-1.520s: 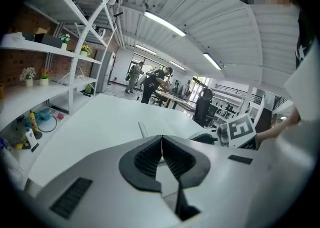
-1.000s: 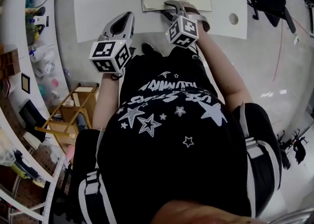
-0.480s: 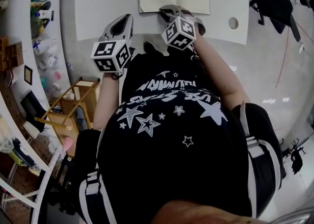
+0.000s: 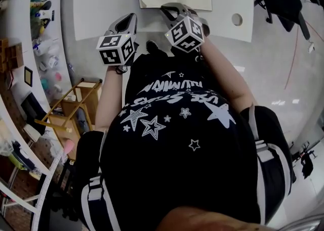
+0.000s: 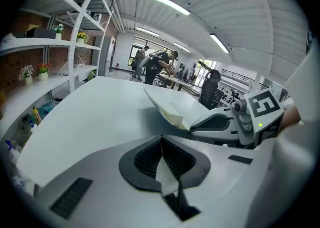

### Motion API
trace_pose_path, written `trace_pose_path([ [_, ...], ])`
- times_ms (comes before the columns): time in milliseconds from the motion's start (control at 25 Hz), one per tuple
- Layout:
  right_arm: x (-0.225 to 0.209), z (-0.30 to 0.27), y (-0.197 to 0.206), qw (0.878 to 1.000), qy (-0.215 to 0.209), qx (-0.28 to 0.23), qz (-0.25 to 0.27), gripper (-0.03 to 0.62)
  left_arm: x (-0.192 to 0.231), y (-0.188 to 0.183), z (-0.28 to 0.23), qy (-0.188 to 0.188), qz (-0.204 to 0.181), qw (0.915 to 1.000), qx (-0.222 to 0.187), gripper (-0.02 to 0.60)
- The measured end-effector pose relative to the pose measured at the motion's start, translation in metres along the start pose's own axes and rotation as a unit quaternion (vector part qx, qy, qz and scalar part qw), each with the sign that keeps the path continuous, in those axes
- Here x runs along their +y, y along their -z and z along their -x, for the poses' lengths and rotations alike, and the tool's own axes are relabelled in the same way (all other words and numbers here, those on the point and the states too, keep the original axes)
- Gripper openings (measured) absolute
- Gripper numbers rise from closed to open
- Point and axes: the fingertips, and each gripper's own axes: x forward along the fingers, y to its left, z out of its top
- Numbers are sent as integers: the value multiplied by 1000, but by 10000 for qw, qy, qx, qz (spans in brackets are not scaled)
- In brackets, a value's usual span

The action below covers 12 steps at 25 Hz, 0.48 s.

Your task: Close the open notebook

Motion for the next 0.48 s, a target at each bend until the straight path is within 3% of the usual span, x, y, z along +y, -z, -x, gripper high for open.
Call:
trace_pose_path([
  [480, -27, 48, -3, 9940, 460, -667, -739, 17, -50, -38, -36, 554, -441, 9972, -243, 14],
])
